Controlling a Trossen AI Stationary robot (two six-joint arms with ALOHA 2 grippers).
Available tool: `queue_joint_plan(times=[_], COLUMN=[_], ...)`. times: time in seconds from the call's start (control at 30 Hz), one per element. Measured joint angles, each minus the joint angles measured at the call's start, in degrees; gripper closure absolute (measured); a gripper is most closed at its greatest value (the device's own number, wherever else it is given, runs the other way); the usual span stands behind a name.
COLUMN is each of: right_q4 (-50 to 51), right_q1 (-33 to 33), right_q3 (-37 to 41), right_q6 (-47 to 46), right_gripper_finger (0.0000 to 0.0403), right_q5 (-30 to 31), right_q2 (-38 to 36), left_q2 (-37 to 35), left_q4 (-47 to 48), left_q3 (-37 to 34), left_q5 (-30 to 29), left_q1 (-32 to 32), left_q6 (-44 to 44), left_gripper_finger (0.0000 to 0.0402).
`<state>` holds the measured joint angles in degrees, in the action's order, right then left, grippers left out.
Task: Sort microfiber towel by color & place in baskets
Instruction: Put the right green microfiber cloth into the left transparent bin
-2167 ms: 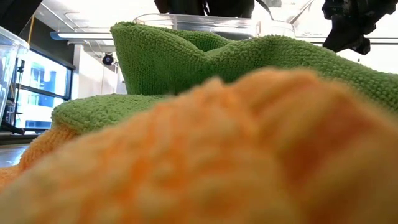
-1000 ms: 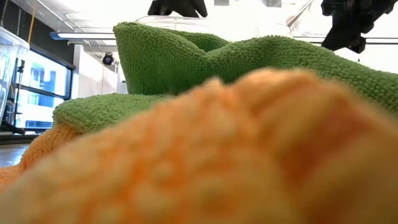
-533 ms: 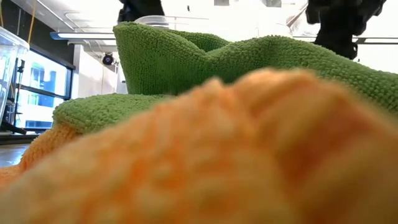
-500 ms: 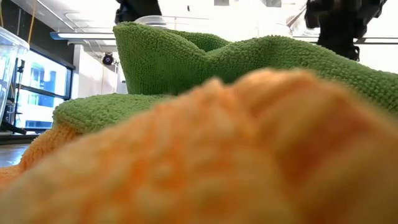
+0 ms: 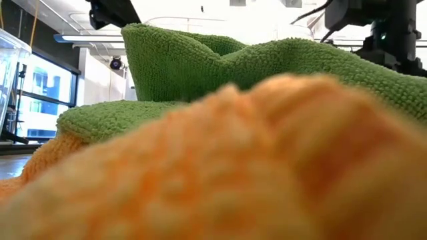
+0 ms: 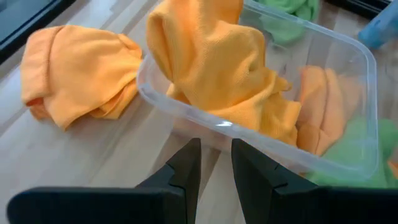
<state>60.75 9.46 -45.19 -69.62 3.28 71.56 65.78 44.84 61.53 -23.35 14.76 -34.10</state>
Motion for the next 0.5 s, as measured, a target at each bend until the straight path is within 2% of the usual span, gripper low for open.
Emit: queue_joint_plan(times=[0.33, 0.5], right_q4=[-4.56, -10.19], right_q1=[2.92, 5.47], right_q3=[0.16, 3.98], right_q6=[7.93, 8.7], right_gripper_finger=[0.0257, 0.0266], right_q5=[-5.17, -6.73], right_q2=[11.81, 14.37], left_q2=[-4.66, -5.32], left_q4=[-0.7, -1.39], left_q3=[-2.73, -3.76], left_q5=[-0.07, 0.15], left_q1=[-0.09, -0.11], left_q6=[4.97, 5.26], left_gripper_finger=[0.0323, 0.0323])
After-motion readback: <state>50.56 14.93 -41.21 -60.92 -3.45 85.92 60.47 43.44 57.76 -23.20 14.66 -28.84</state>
